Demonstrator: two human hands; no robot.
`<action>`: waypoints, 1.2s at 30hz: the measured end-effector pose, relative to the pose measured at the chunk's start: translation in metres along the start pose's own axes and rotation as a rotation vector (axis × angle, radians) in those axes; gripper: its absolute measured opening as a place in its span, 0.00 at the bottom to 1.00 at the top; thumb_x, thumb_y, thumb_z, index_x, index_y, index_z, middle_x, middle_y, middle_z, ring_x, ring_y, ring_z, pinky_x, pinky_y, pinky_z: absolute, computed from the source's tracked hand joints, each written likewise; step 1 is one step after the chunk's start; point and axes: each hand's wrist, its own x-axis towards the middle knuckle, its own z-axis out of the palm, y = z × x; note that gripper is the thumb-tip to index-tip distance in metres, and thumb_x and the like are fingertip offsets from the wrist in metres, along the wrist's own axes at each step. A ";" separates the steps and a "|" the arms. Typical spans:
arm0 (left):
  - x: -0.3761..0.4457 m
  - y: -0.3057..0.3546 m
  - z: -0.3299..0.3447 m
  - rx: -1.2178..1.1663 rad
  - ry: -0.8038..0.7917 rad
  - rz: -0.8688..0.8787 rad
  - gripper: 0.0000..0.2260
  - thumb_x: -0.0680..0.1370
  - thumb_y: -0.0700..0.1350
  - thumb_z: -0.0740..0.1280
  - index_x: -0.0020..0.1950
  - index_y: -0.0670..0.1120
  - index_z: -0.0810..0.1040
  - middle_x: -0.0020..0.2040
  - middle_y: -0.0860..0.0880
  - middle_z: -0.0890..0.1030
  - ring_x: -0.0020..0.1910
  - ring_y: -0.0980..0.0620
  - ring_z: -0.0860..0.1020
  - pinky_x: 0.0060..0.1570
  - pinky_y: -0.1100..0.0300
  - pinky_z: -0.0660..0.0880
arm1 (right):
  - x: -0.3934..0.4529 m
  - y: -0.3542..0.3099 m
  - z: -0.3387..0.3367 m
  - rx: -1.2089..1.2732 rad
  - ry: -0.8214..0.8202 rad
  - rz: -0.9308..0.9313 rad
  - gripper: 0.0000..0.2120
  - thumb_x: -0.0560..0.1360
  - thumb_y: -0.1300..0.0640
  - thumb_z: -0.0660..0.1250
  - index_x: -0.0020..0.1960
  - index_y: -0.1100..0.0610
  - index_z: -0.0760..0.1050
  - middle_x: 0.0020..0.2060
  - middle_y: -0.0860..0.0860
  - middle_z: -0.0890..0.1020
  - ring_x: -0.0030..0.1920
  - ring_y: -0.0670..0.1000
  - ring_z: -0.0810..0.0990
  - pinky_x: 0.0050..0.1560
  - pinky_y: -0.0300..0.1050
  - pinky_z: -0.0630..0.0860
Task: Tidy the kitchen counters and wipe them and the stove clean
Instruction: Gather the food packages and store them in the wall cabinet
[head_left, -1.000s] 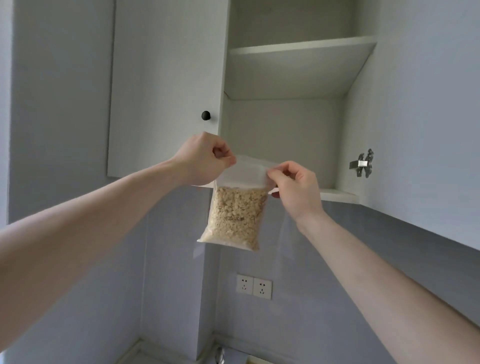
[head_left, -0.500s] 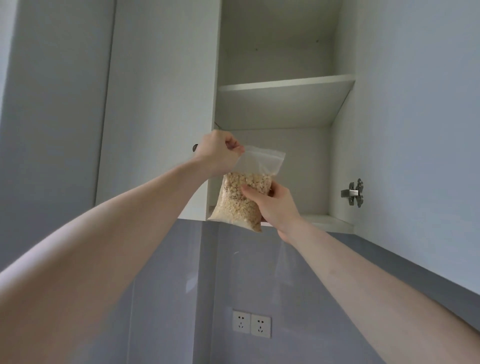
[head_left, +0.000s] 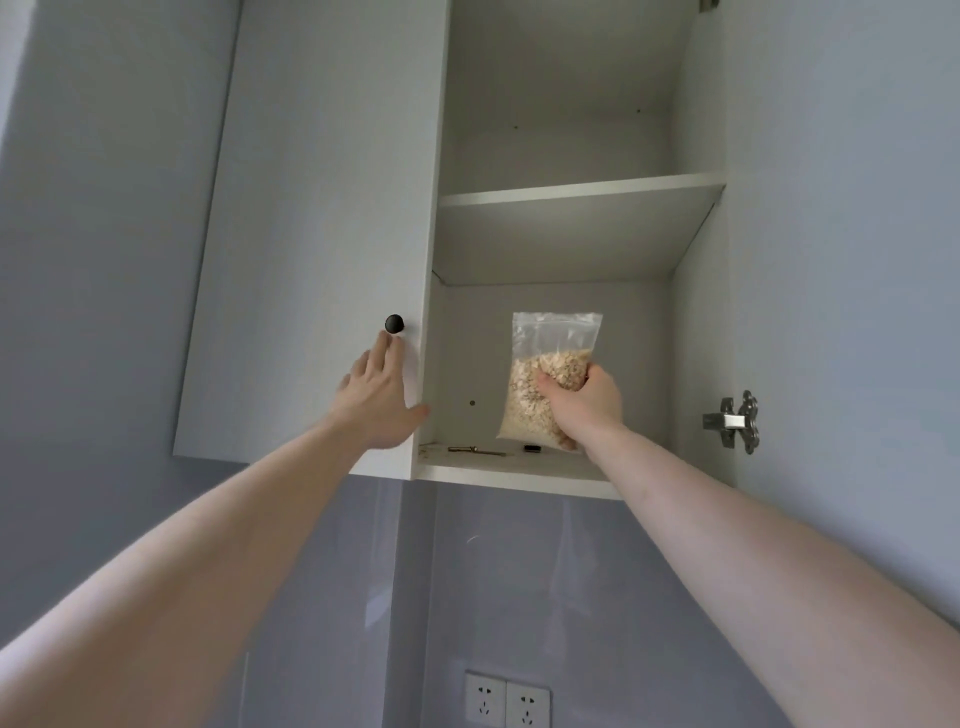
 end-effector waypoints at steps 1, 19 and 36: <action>0.001 -0.003 0.008 0.006 -0.013 -0.001 0.45 0.81 0.59 0.64 0.83 0.46 0.35 0.83 0.49 0.34 0.83 0.41 0.42 0.79 0.40 0.53 | 0.004 0.003 0.002 -0.019 0.012 -0.003 0.23 0.73 0.39 0.73 0.60 0.52 0.74 0.53 0.50 0.82 0.52 0.55 0.83 0.57 0.57 0.81; 0.016 -0.003 0.065 -0.118 0.157 0.011 0.39 0.82 0.46 0.53 0.77 0.45 0.22 0.76 0.48 0.20 0.76 0.41 0.23 0.77 0.36 0.33 | 0.060 0.065 0.064 -0.193 -0.182 0.123 0.23 0.81 0.40 0.63 0.56 0.61 0.78 0.37 0.54 0.80 0.34 0.52 0.78 0.35 0.42 0.71; 0.010 -0.001 0.065 -0.107 0.105 -0.019 0.39 0.82 0.47 0.53 0.77 0.45 0.22 0.76 0.49 0.21 0.77 0.42 0.24 0.78 0.37 0.35 | 0.052 0.062 0.053 -0.351 -0.151 0.269 0.37 0.73 0.38 0.73 0.71 0.62 0.70 0.64 0.57 0.78 0.60 0.57 0.80 0.59 0.46 0.77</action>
